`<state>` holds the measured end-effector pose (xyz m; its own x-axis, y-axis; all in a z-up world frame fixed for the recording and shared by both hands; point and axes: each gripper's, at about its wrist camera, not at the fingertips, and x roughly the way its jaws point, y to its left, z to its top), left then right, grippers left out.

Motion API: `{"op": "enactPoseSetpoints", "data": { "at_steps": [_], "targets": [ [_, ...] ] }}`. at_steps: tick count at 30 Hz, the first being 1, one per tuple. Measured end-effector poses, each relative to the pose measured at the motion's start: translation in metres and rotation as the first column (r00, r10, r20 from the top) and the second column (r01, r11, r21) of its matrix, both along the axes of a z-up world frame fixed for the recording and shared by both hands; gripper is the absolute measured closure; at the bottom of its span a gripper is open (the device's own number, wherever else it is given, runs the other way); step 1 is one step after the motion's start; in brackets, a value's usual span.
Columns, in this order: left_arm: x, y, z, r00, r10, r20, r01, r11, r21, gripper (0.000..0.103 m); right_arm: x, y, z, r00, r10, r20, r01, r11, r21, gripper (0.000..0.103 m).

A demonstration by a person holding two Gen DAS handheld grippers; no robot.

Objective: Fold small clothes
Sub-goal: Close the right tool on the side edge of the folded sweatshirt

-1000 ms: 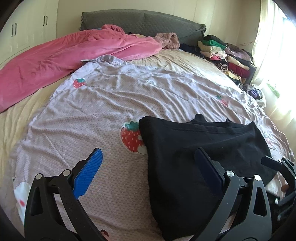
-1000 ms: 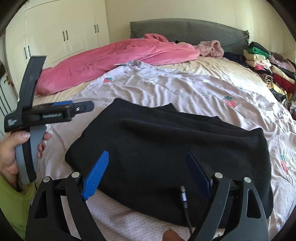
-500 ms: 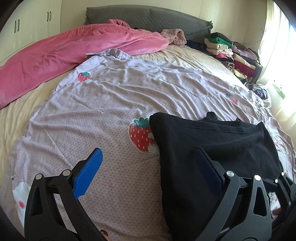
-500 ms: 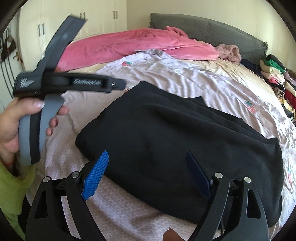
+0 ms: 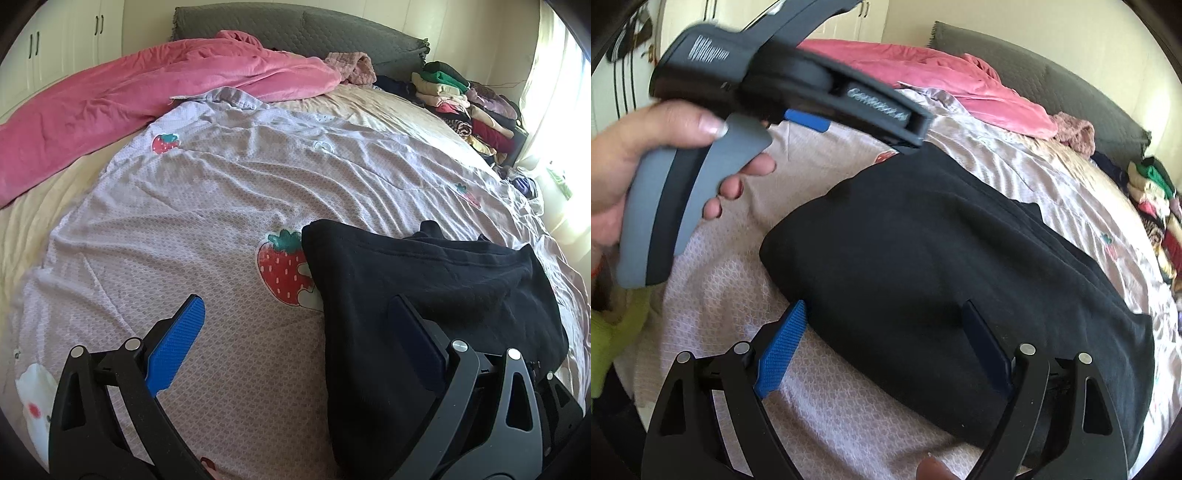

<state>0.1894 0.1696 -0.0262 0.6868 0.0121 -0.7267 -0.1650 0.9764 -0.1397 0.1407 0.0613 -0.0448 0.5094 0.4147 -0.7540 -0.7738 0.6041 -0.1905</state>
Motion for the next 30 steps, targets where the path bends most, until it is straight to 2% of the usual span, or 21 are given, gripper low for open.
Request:
{"op": "enactPoseSetpoints", "data": {
  "at_steps": [3,8,14,20,23,26,30],
  "targets": [
    [0.002,0.000,-0.002,1.000,0.003,-0.003,-0.003,1.000,-0.006,0.010,-0.002,0.005,-0.004,1.000,0.018,0.023,-0.017,1.000,-0.022,0.013],
    [0.007,0.002,-0.007,1.000,0.005,-0.011,-0.005,1.000,-0.018,0.010,-0.006,0.018,-0.011,0.996,0.040,0.079,-0.035,0.997,-0.065,0.013],
    [0.012,0.005,-0.013,1.000,0.006,-0.024,-0.007,0.999,-0.043,0.010,0.004,0.023,-0.012,0.994,0.021,0.103,-0.016,0.998,-0.054,0.012],
    [0.017,0.005,-0.017,1.000,-0.012,-0.027,0.010,0.996,-0.089,0.010,0.008,0.014,-0.004,0.996,0.011,0.085,-0.011,1.000,-0.003,0.025],
    [0.017,0.005,-0.018,0.999,-0.014,-0.030,0.011,0.995,-0.099,0.010,-0.003,0.009,-0.005,0.992,0.059,0.115,-0.053,0.997,-0.050,0.026],
    [0.016,0.006,-0.019,1.000,-0.010,-0.029,0.007,0.994,-0.107,0.010,-0.008,0.005,-0.010,0.990,0.096,0.107,-0.084,0.991,-0.108,0.026],
    [0.017,0.006,-0.020,1.000,-0.010,-0.024,0.008,0.994,-0.113,0.010,-0.009,0.010,-0.016,0.984,0.103,0.144,-0.082,0.987,-0.140,0.025]
  ]
}}
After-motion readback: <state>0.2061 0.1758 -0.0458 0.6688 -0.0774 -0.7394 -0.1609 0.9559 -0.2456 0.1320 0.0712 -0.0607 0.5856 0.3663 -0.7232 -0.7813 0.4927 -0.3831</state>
